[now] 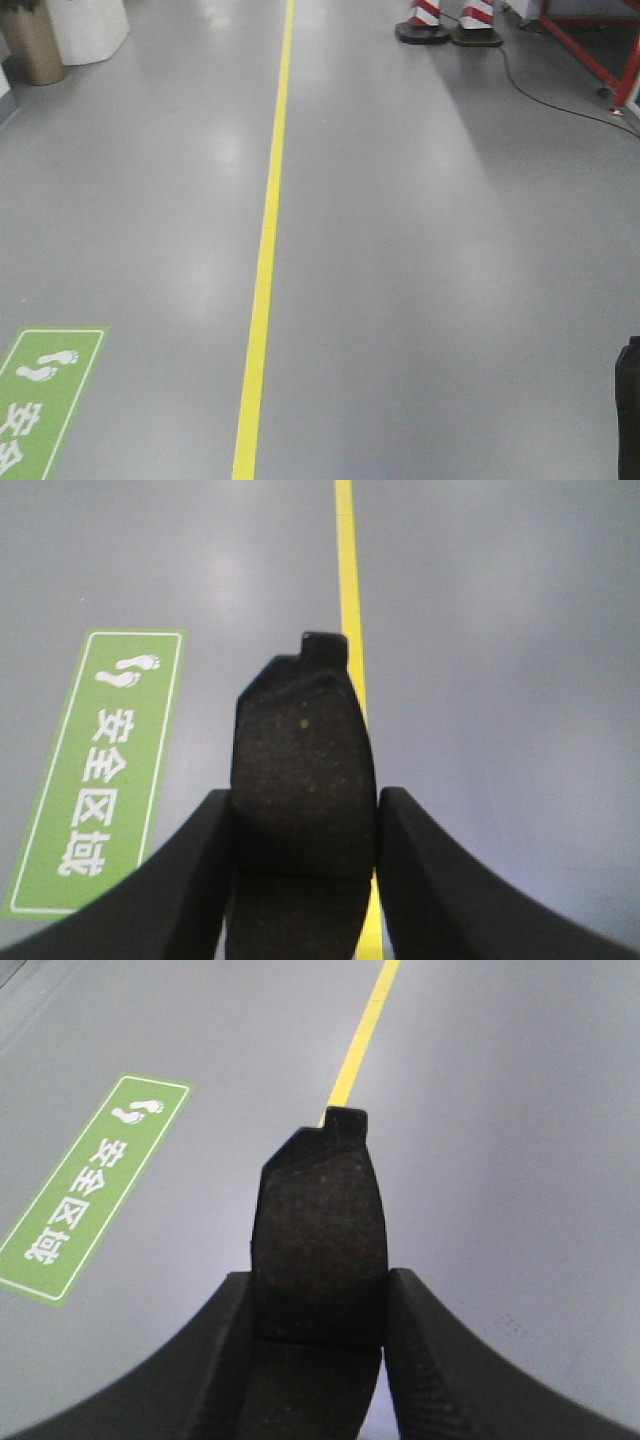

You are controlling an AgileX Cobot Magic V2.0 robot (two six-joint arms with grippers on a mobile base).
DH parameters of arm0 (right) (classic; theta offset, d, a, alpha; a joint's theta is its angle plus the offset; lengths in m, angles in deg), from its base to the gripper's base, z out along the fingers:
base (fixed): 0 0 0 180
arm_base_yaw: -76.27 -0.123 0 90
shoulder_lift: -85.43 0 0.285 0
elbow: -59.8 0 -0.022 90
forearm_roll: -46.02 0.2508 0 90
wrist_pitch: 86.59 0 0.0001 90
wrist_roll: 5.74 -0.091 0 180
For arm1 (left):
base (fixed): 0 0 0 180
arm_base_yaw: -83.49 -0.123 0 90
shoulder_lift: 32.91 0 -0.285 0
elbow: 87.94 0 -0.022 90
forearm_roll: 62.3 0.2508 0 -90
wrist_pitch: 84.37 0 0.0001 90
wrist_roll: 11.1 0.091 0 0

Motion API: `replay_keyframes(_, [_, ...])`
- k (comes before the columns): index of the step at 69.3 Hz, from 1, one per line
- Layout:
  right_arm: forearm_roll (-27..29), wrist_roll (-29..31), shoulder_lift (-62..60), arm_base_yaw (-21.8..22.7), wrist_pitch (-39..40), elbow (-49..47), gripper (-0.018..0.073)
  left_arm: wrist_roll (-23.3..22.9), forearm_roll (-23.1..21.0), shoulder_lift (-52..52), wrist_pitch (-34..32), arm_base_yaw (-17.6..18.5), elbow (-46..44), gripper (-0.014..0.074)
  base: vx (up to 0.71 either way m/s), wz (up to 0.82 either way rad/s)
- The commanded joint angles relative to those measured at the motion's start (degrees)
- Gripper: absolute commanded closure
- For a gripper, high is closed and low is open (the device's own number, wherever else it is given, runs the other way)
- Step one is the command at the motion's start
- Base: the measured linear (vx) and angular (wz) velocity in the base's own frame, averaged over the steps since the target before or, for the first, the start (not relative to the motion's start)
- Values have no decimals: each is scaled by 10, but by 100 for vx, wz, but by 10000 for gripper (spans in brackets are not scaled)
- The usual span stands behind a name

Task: Move and align brake pads A on conveyor
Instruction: 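Drive along the yellow floor line past the striped cones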

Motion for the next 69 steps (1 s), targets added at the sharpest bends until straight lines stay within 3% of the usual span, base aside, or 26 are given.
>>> replay_keyframes(1, [-5,-1,3,1,43,-16,571,-3,13,3,-43,1,-15,603,-7,34])
replay_keyframes(38, [-5,-1,3,1,43,-16,571,-3,13,3,-43,1,-15,603,4,15])
replay_keyframes(69, [-5,-1,3,1,43,-16,571,-3,13,3,-43,1,-15,603,25,16])
